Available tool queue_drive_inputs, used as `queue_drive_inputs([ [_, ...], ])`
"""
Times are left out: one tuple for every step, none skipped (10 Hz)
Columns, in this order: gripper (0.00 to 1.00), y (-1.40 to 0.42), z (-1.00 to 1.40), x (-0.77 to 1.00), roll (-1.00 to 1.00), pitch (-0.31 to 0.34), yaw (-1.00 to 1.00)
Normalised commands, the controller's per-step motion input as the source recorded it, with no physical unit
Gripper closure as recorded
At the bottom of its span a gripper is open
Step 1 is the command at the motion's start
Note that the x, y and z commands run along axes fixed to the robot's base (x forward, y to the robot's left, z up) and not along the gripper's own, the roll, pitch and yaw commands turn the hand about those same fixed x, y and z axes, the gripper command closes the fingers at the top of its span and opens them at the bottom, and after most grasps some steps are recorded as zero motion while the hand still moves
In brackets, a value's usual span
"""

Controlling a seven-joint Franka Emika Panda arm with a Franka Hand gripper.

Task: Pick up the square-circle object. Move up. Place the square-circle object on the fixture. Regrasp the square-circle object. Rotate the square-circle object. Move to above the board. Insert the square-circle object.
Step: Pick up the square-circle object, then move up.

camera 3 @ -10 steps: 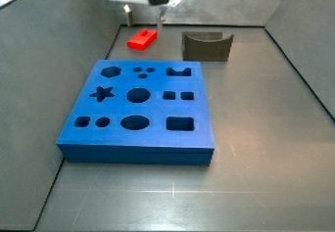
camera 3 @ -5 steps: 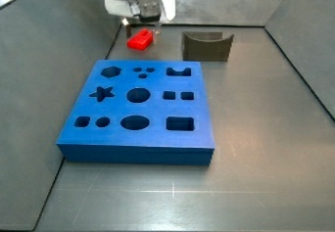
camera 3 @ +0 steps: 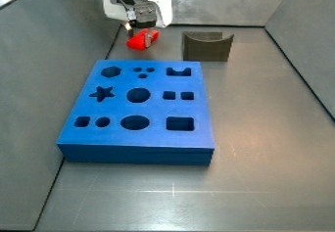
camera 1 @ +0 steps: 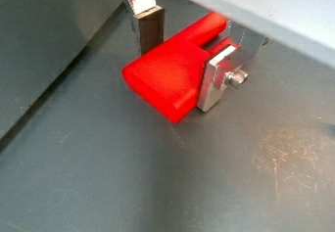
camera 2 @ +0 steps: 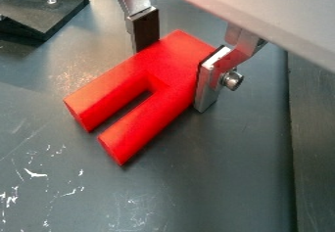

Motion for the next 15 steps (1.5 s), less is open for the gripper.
queue_drive_inputs([
  [1.0, 0.0, 0.0, 0.0, 0.0, 0.0, 0.0],
  [1.0, 0.0, 0.0, 0.0, 0.0, 0.0, 0.0],
  [1.0, 0.0, 0.0, 0.0, 0.0, 0.0, 0.0],
  [1.0, 0.0, 0.0, 0.0, 0.0, 0.0, 0.0],
  [1.0, 0.0, 0.0, 0.0, 0.0, 0.0, 0.0],
  [1.0, 0.0, 0.0, 0.0, 0.0, 0.0, 0.0],
  [1.0, 0.0, 0.0, 0.0, 0.0, 0.0, 0.0],
  [1.0, 0.0, 0.0, 0.0, 0.0, 0.0, 0.0],
  [1.0, 0.0, 0.0, 0.0, 0.0, 0.0, 0.0],
  [1.0, 0.0, 0.0, 0.0, 0.0, 0.0, 0.0],
  [1.0, 0.0, 0.83, 0.0, 0.0, 0.0, 0.0],
  [1.0, 0.05, 0.86, 0.06, 0.0, -0.004, -0.01],
  [1.0, 0.03, 0.74, 0.02, -0.02, 0.043, 0.0],
  [1.0, 0.02, 0.62, 0.01, -0.03, 0.059, 0.0],
  [1.0, 0.01, 0.48, 0.01, -0.04, 0.059, 0.0],
])
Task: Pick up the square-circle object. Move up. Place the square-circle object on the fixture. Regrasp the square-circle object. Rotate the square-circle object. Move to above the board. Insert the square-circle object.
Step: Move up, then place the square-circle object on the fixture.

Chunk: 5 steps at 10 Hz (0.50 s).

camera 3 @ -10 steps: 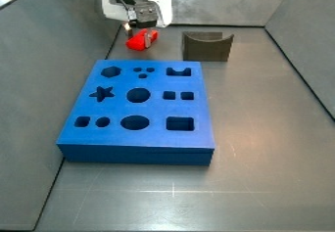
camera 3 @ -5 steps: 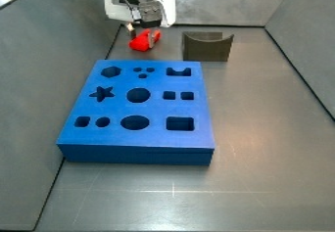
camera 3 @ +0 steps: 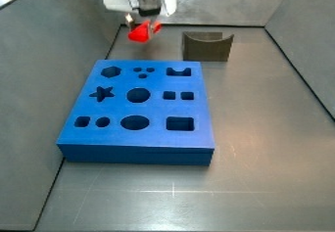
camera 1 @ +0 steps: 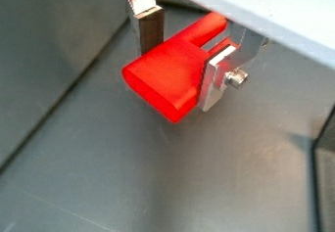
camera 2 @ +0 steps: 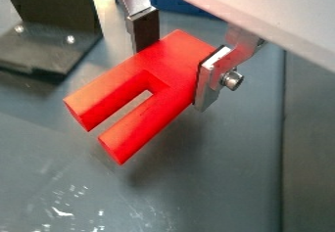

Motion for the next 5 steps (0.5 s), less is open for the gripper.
queue_drive_inputs([
  [1.0, 0.0, 0.29, 0.0, -0.06, 0.046, 0.01],
  [1.0, 0.0, 1.0, 0.0, 0.0, 0.0, 0.0],
  [1.0, 0.0, 1.0, 0.01, -0.01, -0.025, 0.0],
  [1.0, 0.0, 1.0, -0.01, -0.02, -0.003, 0.0],
  [1.0, -0.01, 1.0, -0.01, -0.04, 0.01, 0.01],
])
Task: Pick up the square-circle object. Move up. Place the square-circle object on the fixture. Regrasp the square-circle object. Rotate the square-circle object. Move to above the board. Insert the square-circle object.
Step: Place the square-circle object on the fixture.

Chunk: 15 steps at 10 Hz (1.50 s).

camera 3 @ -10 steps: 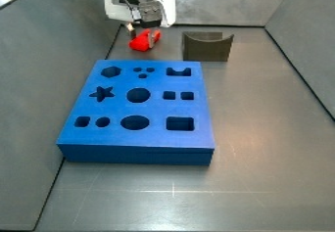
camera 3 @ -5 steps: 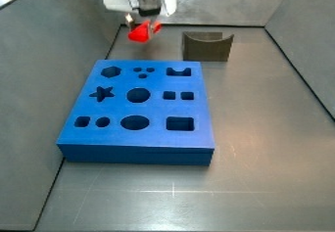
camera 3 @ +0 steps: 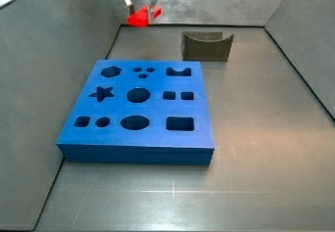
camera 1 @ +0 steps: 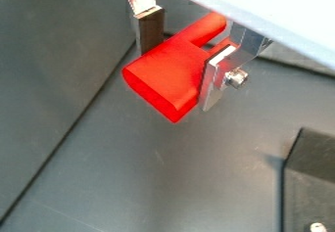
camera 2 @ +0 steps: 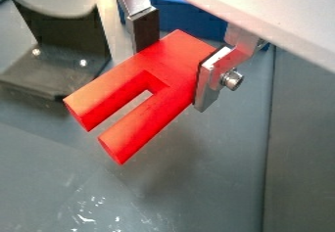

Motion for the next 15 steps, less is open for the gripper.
queue_drive_inputs([
  [1.0, -0.01, 1.0, -0.01, -0.05, 0.014, 0.01],
  [1.0, -0.01, 1.0, -0.01, -0.06, 0.019, 0.02],
  [1.0, -0.01, 1.0, -0.02, -0.08, 0.018, 0.02],
  [1.0, -0.02, 1.0, -0.02, -0.09, 0.016, 0.02],
  [1.0, -0.02, 0.91, -0.02, -0.1, 0.019, 0.01],
  [1.0, -0.01, 0.66, -0.01, -0.11, 0.024, 0.01],
  [1.0, -0.01, 0.55, -0.01, -0.12, 0.027, 0.0],
  [1.0, -0.01, 0.35, 0.0, -0.13, 0.037, 0.0],
  [1.0, -0.01, 0.2, 0.01, -0.14, 0.047, -0.01],
  [1.0, -0.28, 0.11, 1.0, 0.07, -0.048, 1.0],
  [1.0, -0.28, 0.09, 1.0, 0.08, -0.042, 1.0],
  [1.0, -0.24, 0.08, 1.0, 0.11, -0.027, 1.0],
  [1.0, -0.23, 0.07, 1.0, 0.12, -0.019, 1.0],
  [1.0, -0.2, 0.06, 1.0, 0.14, 0.0, 1.0],
  [1.0, -0.19, 0.05, 1.0, 0.14, 0.017, 0.88],
])
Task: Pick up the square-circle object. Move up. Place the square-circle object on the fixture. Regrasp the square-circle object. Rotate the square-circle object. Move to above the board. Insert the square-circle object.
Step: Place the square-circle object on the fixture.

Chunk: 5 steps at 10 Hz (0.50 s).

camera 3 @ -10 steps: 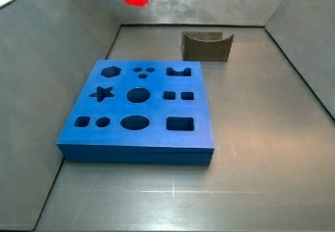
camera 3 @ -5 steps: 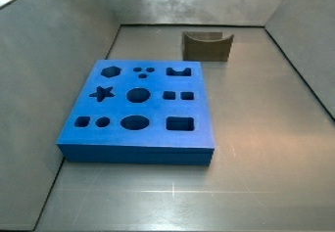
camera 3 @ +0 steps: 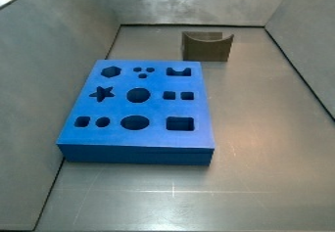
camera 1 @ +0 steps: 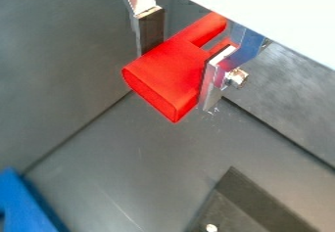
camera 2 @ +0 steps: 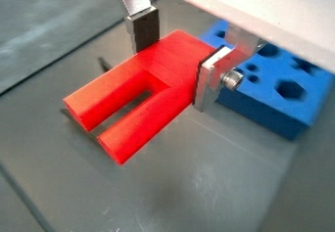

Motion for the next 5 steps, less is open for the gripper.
queue_drive_inputs([
  [1.0, -0.17, 0.04, 1.0, 0.12, 0.035, 0.57],
  [1.0, -0.15, 0.04, 1.0, 0.09, 0.046, 0.38],
  [1.0, -0.13, 0.03, 1.0, 0.08, 0.064, 0.22],
  [1.0, -0.12, 0.03, 1.0, 0.08, 0.074, 0.17],
  [1.0, -0.1, 0.02, 1.0, 0.09, 0.094, 0.11],
])
